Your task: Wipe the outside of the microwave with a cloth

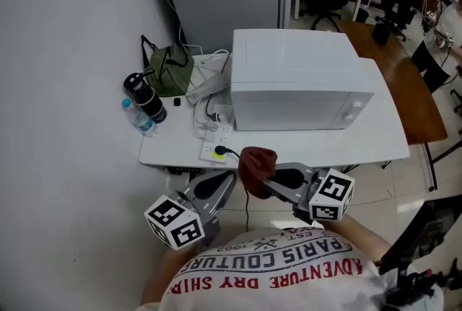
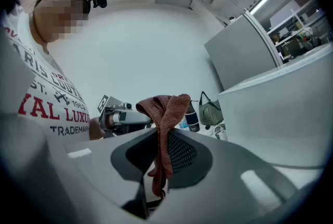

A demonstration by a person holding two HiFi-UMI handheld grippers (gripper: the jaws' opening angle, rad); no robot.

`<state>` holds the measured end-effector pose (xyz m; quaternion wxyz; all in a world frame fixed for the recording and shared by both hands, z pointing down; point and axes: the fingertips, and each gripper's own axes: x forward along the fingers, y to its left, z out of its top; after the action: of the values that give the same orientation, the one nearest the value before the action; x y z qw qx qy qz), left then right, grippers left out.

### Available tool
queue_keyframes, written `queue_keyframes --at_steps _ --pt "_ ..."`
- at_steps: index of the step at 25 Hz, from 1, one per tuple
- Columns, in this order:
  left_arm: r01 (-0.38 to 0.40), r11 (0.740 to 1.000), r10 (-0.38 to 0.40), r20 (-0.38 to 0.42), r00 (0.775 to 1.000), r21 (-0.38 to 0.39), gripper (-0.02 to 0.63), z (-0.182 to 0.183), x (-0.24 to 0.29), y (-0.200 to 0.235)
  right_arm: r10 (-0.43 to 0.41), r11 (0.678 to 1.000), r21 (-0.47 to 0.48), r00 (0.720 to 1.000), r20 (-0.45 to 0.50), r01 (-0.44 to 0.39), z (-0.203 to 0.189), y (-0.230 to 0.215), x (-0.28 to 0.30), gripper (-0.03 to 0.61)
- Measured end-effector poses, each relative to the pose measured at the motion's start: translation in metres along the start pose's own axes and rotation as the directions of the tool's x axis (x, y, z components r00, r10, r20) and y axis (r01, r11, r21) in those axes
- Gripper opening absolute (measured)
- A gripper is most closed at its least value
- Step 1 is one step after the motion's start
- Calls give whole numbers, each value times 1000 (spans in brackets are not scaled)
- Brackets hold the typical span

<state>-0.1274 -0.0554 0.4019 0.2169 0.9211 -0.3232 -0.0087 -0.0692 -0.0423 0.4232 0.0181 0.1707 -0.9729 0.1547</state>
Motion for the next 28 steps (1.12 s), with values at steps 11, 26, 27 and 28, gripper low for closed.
queue_keyframes --at_steps 11,26,27,28 --pt "-166 985 169 53 984 -56 5 6 -32 36 26 997 -76 997 -79 -32 1 -56 50 38" --pt "-349 930 349 -22 937 -118 5 -21 -65 47 -168 950 -288 973 -158 117 -62 -185 121 38" --pt "-358 926 358 -21 934 -120 5 -21 -67 49 -176 948 -295 970 -165 122 -65 -190 124 38" --pt "-366 923 366 -19 930 -122 5 -19 -70 50 -186 946 -297 967 -172 129 -68 -194 125 38"
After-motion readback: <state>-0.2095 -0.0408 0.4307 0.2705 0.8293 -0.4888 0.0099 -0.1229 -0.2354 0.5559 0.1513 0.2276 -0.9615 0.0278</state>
